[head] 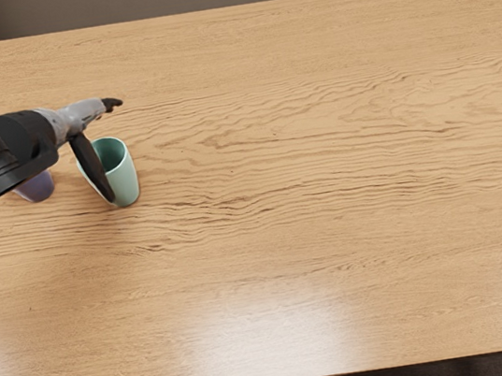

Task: Pick up cup and place in cup with left hand

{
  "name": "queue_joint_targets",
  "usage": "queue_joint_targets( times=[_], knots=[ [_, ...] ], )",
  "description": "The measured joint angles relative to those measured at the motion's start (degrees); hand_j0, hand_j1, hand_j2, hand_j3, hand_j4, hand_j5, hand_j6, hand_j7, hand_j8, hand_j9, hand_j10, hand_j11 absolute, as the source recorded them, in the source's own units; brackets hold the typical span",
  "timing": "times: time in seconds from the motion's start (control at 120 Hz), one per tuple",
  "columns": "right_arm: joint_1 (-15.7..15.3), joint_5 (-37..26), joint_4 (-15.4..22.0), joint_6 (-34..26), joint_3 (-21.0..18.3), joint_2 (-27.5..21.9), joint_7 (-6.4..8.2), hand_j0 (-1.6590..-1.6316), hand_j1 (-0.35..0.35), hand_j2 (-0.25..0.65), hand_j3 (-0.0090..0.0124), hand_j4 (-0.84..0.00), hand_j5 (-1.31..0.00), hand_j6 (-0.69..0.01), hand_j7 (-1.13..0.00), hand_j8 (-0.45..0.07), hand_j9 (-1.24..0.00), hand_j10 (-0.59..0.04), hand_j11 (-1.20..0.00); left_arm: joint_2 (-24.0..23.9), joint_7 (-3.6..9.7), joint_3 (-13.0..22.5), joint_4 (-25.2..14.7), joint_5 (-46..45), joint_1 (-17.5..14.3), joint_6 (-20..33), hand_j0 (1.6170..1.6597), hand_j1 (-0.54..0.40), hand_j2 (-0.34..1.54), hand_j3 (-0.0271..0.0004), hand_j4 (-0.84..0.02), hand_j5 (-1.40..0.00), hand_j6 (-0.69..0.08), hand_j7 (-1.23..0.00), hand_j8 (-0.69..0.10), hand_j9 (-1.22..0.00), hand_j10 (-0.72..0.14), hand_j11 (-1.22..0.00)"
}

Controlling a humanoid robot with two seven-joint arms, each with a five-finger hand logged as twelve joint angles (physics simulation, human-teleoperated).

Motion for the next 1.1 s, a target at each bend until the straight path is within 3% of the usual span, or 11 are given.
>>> queue_joint_targets(
  times=[0.408,0.742,0.892,1.0,1.1],
  knots=[
    [0.0,0.0,0.0,0.0,0.0,0.0,0.0,-1.6581,-0.349,0.0,0.0,0.0,0.0,-0.001,0.0,0.0,0.0,0.0,0.0,-0.8,0.0,2.1,0.6,0.0,-0.3,-0.4,1.658,0.085,0.05,0.0,-0.225,-0.29,-0.226,-0.29,-0.226,-0.29,-0.225,-0.29],
    [0.0,0.0,0.0,0.0,0.0,0.0,0.0,-1.6581,-0.349,0.0,0.0,0.0,0.0,-0.001,0.0,0.0,0.0,0.0,0.0,-0.7,0.0,2.3,1.8,0.1,-0.2,-1.9,1.658,-0.016,0.06,0.0,-0.312,-0.4,-0.313,-0.4,-0.316,-0.4,-0.311,-0.4],
    [0.0,0.0,0.0,0.0,0.0,0.0,0.0,-1.6581,-0.349,0.0,0.0,0.0,0.0,-0.001,0.0,0.0,0.0,0.0,0.0,-0.7,0.0,2.3,2.2,0.3,-0.2,-2.8,1.6579,-0.069,0.08,0.0,-0.374,-0.45,-0.339,-0.46,-0.315,-0.46,-0.365,-0.46],
    [0.0,0.0,0.0,0.0,0.0,0.0,0.0,-1.6581,-0.349,0.0,0.0,0.0,0.0,-0.001,0.0,0.0,0.0,0.0,0.0,-0.8,-0.01,2.3,2.3,0.4,-0.2,-3.8,1.6578,-0.123,0.1,0.0,-0.449,-0.49,-0.304,-0.52,-0.298,-0.53,-0.425,-0.53],
    [0.0,0.0,0.0,0.0,0.0,0.0,0.0,-1.6581,-0.349,0.0,0.0,0.0,0.0,-0.001,0.0,0.0,0.0,0.0,0.0,-0.9,-0.01,2.2,2.3,0.5,-0.2,-4.4,1.6571,-0.158,0.14,0.0,-0.465,-0.52,-0.266,-0.55,-0.238,-0.57,-0.37,-0.59]
  ],
)
